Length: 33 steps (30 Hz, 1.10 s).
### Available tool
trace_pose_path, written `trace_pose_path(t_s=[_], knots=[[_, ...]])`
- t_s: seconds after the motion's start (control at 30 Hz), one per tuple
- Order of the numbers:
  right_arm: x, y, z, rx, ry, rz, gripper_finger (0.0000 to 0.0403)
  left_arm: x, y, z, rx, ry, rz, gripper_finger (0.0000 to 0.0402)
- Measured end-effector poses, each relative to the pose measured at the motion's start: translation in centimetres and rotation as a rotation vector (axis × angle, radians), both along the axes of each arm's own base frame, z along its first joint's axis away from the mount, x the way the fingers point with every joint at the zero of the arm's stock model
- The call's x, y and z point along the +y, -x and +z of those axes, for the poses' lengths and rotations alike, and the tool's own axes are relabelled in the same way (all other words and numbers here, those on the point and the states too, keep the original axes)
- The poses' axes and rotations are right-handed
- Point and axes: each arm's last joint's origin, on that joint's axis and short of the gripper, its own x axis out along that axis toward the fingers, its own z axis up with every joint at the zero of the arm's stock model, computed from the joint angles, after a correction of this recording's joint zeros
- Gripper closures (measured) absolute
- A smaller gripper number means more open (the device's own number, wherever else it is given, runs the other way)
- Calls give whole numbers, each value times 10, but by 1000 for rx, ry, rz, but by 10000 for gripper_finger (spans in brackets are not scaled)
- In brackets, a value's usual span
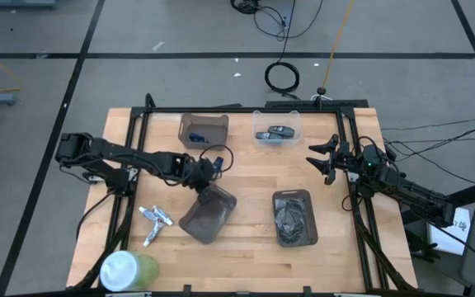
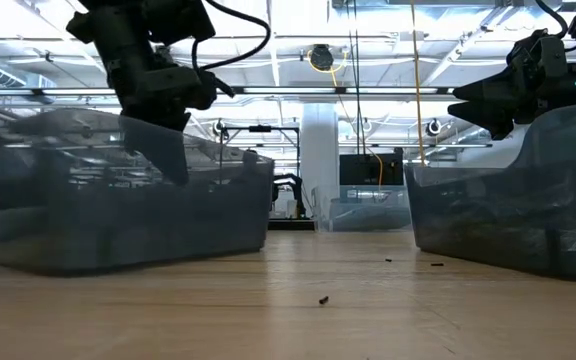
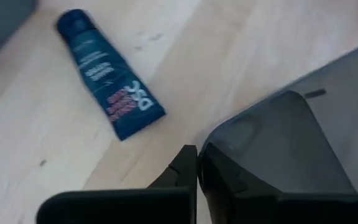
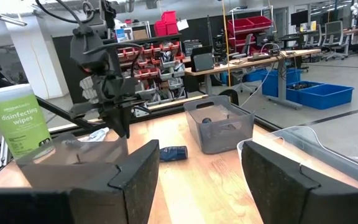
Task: Pick & Place Travel size toiletries
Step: Adjust the bottom left black bin
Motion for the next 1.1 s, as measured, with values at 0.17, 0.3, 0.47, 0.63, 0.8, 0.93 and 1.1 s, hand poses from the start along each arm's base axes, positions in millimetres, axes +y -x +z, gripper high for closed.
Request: trace_pose_path(t_s=[0.17,0.3,0.47,0.63,0.8,0.93,1.1], knots=[[0,0,0,0,0,0,187,-4,5,-2,23,2,183,399],[0,0,0,0,0,0,185,-13,10,-3,37,34,324,400],[0,0,0,0,0,0,184,-31,15,-4,35,79,439,401],[0,0,0,0,0,0,186,-55,20,-4,33,131,445,401],[0,0,0,0,0,0,186,-73,28,-5,56,160,480,401],[0,0,0,0,0,0,187,-82,33,-5,53,166,500,401],[0,0,0,0,0,0,184,-81,32,-6,55,164,497,401]])
